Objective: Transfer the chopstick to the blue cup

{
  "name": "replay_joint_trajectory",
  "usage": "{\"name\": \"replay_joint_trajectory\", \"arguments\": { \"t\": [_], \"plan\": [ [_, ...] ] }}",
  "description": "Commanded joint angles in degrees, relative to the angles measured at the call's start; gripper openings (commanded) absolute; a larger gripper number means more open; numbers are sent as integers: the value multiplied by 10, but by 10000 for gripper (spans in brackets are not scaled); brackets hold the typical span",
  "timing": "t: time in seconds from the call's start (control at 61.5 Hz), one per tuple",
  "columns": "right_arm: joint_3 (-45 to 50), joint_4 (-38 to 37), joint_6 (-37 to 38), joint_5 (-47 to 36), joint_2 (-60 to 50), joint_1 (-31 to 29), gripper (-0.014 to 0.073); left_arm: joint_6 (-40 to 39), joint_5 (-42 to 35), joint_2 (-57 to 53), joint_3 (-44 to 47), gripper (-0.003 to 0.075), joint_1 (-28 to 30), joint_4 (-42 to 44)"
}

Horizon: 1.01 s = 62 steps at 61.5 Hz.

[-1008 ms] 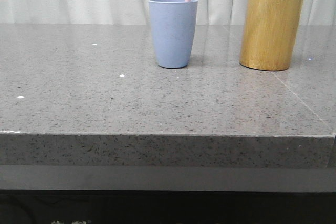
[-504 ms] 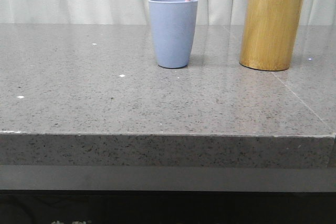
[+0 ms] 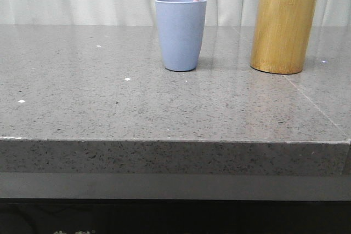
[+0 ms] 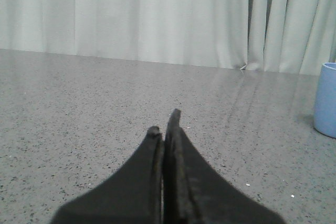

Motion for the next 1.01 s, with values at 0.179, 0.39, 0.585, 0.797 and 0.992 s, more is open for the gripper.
{"name": "replay_joint_trajectory", "arguments": {
  "t": [0.179, 0.39, 0.585, 0.797, 0.992],
  "plan": [
    [205, -10, -3, -286, -140, -99, -66, -6, -41, -14, 8, -19, 2, 0],
    [395, -5, -3, -446, -239, -118, -66, -6, -41, -14, 8, -19, 2, 0],
    [490, 9, -2, -507, -284, -127, -66, -6, -41, -14, 8, -19, 2, 0],
    [498, 10, -2, -510, -307, -129, -66, -6, -40, -14, 8, -19, 2, 0],
    [498, 10, -2, -510, -307, -129, -66, -6, -40, -13, 8, -19, 2, 0]
  ]
}}
